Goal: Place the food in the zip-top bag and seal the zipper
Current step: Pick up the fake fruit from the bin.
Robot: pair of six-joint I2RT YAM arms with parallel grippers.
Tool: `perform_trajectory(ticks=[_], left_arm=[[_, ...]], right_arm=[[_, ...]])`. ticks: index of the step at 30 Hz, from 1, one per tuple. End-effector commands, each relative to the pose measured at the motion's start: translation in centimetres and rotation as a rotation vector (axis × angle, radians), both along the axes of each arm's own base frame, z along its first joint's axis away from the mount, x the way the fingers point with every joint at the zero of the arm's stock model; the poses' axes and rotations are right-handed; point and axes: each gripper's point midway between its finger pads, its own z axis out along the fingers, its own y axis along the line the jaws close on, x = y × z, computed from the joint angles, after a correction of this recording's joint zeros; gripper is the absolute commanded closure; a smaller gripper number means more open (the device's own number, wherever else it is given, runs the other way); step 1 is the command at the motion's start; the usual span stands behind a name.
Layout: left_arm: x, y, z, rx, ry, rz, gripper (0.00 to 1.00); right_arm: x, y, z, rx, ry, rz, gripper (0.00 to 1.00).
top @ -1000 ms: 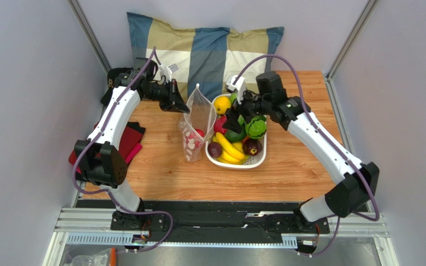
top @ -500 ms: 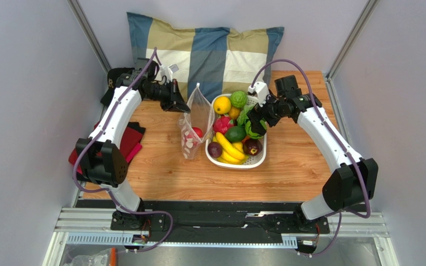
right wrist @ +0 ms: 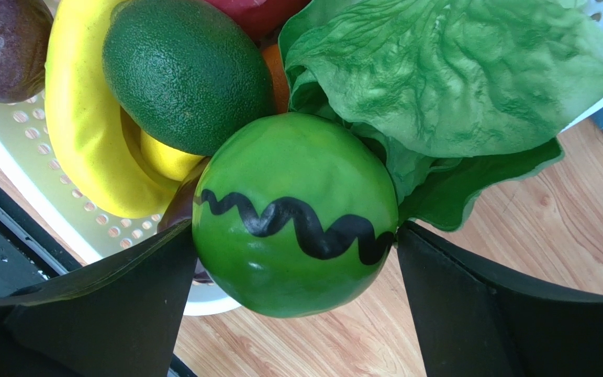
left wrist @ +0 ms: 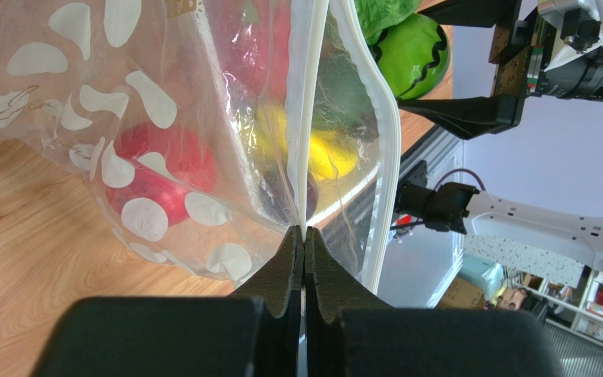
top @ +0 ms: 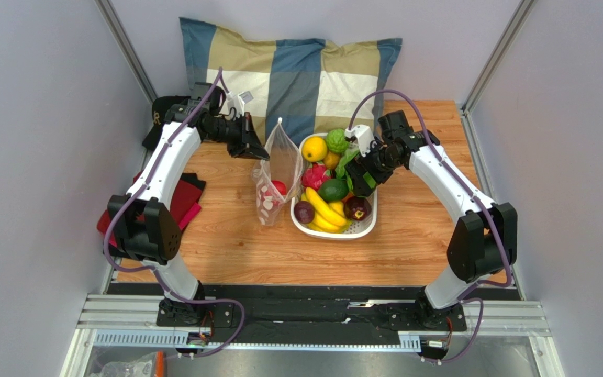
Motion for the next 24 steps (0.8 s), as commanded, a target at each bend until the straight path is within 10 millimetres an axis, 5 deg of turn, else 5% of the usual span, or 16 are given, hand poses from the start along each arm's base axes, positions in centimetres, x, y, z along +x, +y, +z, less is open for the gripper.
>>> perform_trajectory(ticks=[1, 6, 13, 19, 24], left_arm=[[0.3, -0.2, 0.5, -0.003, -0.026, -0.006, 1.00], [0.2, -0.1, 0.5, 0.004, -0.031, -0.009, 1.00], [0.1, -0.2, 0.5, -0.003, -0.025, -0.014, 1.00], [0.1, -0.2, 0.5, -0.005, -0.022, -0.016, 1.00], [-0.1, -0.1, 0.6, -0.003, -0.023, -0.020, 1.00]], right_arm=[[-0.1, 0.6, 0.0, 0.023, 0.021, -0.007, 0.00], [-0.5, 0.4, 1.4, 0.026, 0.003, -0.010, 0.20], [-1.4, 1.5, 6.4, 0.126, -0.059, 0.006, 0.39], [-0.7, 5.9, 12.9, 0.364, -0.162, 0.111, 0.40], [-0.7, 12.2, 18.2, 0.545, -0.248, 0.246, 0.38]])
